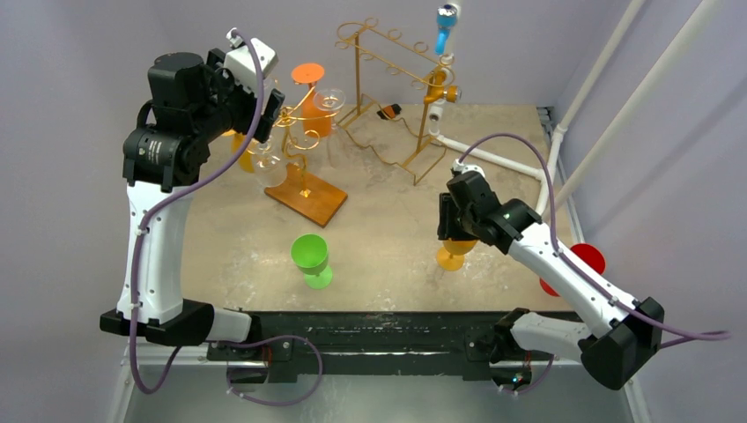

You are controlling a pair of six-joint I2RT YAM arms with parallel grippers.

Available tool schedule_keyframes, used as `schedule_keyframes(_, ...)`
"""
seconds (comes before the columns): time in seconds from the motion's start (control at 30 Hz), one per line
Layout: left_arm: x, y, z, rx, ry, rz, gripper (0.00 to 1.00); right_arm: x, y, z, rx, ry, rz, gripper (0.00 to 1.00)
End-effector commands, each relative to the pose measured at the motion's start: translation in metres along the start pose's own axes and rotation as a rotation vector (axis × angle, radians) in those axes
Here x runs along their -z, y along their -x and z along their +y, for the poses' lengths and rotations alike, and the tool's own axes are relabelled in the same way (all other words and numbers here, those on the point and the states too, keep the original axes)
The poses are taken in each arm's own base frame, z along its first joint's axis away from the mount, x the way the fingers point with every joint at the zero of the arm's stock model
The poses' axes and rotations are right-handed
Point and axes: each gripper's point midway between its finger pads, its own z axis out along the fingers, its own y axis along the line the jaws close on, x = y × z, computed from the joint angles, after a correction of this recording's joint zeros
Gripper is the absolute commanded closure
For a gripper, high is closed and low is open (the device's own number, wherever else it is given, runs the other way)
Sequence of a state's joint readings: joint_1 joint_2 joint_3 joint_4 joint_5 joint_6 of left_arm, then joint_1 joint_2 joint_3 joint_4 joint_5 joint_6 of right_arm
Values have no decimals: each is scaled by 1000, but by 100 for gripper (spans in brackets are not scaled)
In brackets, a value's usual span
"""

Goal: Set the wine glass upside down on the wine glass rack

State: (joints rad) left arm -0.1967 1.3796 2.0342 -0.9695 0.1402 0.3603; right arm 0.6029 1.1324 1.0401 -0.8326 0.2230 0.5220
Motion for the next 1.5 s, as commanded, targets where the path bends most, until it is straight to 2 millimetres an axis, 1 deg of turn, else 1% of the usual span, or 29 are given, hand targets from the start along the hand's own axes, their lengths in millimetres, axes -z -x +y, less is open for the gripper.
schedule_keyframes(0.0,6,7,-4,-17,-30,-38,23,-9,2,4,-21,9,-21,61)
schedule_keyframes(0.1,7,8,-6,-14,-37,-42,26,-17,1,14,-35,39,-7,97)
schedule_keyframes(0.13,8,9,-7,-11,-43,-43,27,-15,4,19,-35,50,-5,100)
schedule_keyframes(0.17,8,9,-9,-5,-54,-45,27,-9,11,25,-33,71,-18,100)
schedule_keyframes(0.2,8,9,-12,1,-69,-44,27,1,22,33,-32,106,-44,100)
schedule_keyframes(0.23,8,9,-15,6,-87,-45,25,16,37,42,-33,151,-81,100)
schedule_keyframes(0.33,10,10,-30,35,-161,-52,15,77,88,79,-29,361,-230,100)
schedule_keyframes(0.4,11,9,-43,53,-233,-54,10,118,116,102,-2,492,-302,100)
schedule_keyframes(0.47,11,11,-53,72,-288,-63,8,158,139,122,25,615,-379,100)
schedule_keyframes(0.5,12,14,-57,81,-306,-76,8,184,154,130,33,675,-440,100)
schedule_keyframes(0.57,15,22,-63,108,-343,-106,7,222,176,140,45,761,-548,100)
schedule_keyframes(0.6,17,27,-67,126,-369,-122,7,238,186,143,50,791,-602,100)
schedule_keyframes(0.67,21,34,-76,147,-421,-149,7,264,203,149,59,844,-691,100)
schedule_keyframes(0.73,25,39,-85,160,-479,-167,8,283,214,157,71,903,-755,100)
schedule_keyframes(0.77,28,40,-90,152,-517,-178,10,289,219,161,73,931,-779,100)
schedule_keyframes(0.83,30,38,-100,125,-579,-189,12,295,226,169,71,975,-802,100)
schedule_keyframes(0.97,28,40,-104,132,-610,-199,12,303,230,185,67,1055,-826,100)
schedule_keyframes(1.1,17,41,-103,141,-605,-217,14,308,231,202,38,1126,-831,100)
schedule_keyframes(1.2,1,33,-97,130,-566,-189,20,308,230,216,19,1168,-824,100)
schedule_keyframes(1.3,-10,27,-93,134,-547,-147,33,308,224,228,20,1197,-817,100)
schedule_keyframes(1.33,-13,26,-91,130,-536,-139,40,308,222,230,22,1205,-815,100)
schedule_keyframes(1.4,-15,28,-82,120,-485,-139,60,307,216,232,26,1223,-807,100)
schedule_keyframes(1.43,-16,31,-75,112,-448,-148,72,309,214,233,27,1244,-812,100)
schedule_keyframes(1.47,-15,35,-68,103,-410,-161,82,307,210,235,34,1257,-801,94)
